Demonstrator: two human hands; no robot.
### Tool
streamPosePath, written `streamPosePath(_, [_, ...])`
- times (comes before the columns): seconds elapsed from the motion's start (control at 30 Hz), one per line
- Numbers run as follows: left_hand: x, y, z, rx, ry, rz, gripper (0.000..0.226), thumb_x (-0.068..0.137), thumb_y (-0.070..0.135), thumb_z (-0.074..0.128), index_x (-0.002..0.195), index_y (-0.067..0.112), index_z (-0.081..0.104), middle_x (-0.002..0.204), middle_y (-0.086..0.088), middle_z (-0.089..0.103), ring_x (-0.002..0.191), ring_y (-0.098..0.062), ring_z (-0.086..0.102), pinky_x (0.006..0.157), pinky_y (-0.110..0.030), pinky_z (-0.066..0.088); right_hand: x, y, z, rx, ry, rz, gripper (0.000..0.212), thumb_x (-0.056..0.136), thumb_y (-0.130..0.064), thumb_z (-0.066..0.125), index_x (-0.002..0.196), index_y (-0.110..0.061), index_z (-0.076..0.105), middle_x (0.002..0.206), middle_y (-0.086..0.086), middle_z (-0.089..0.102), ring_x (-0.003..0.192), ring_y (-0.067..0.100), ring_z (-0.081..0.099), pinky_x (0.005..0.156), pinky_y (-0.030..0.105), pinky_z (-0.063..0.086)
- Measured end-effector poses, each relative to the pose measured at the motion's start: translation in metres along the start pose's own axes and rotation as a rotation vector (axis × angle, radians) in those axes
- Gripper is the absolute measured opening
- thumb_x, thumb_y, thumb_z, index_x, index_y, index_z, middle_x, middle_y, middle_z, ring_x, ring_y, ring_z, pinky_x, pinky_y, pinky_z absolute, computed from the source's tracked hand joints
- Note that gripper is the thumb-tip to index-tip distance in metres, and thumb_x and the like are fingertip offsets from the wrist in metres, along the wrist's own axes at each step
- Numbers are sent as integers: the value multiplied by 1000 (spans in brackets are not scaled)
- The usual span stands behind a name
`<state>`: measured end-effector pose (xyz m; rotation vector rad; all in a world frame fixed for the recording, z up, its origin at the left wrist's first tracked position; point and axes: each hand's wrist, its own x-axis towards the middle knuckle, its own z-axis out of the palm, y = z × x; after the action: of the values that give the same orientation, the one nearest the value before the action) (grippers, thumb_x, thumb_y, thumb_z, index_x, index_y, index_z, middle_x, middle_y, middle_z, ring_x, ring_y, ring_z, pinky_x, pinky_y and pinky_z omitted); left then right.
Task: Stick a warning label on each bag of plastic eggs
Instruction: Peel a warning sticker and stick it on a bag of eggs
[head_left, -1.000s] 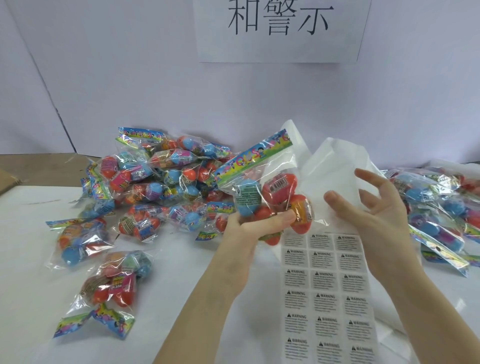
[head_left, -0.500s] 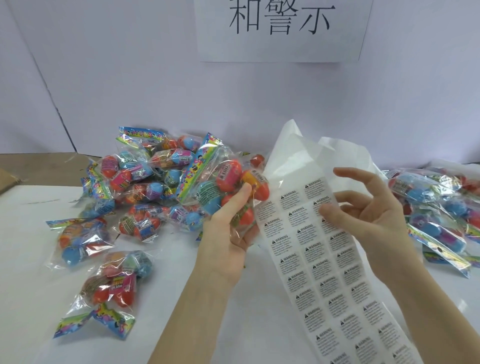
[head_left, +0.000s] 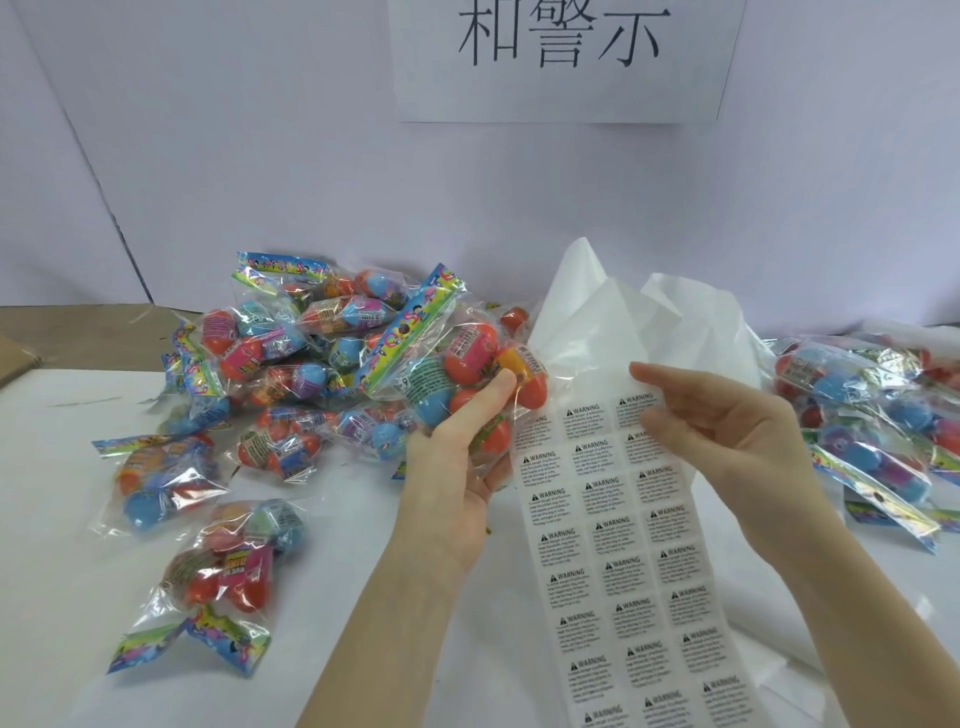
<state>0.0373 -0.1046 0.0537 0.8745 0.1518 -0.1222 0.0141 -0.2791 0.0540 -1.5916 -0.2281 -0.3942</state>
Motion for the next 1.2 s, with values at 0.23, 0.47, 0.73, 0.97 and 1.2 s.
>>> streamPosePath(0.23, [2,-1,-1,9,2,-1,53,49,21,75,101,16,68,82,1,72,70,-12,65,57,-20,55,0,1,4,-45,134,-52,51,70,6,67,68,-44,73,66,-17,71,63,-4,66,64,7,49])
streamPosePath(0.47, [1,-1,-2,10,-10,5,47,49,20,75,95,16,69,79,2,73,65,-9,67,56,-20,55,0,2,5,-66,160,-65,48,71,10,67,66,-37,75,65,-17,70,64,-2,67,61,8,49])
streamPosePath(0.73, [0,-1,-1,57,6,21,65,49,23,75,113,10,66,89,-3,70,81,-17,63,73,-31,51,1,7,2,-81,148,-39,25,73,9,67,79,-15,65,61,-13,70,58,-2,65,60,8,48])
streamPosePath(0.97, [1,-3,-2,63,10,24,63,50,23,74,111,11,67,87,-1,71,77,-14,64,74,-30,51,0,8,1,-138,164,-75,26,73,8,69,77,-18,66,63,-14,70,61,-1,67,62,9,50])
streamPosePath(1.2, [1,-4,-2,30,21,27,45,50,21,75,94,18,68,79,3,72,66,-9,66,68,-27,51,-2,8,3,-298,212,-168,32,72,4,73,71,-27,64,65,-21,69,63,-2,65,65,10,50])
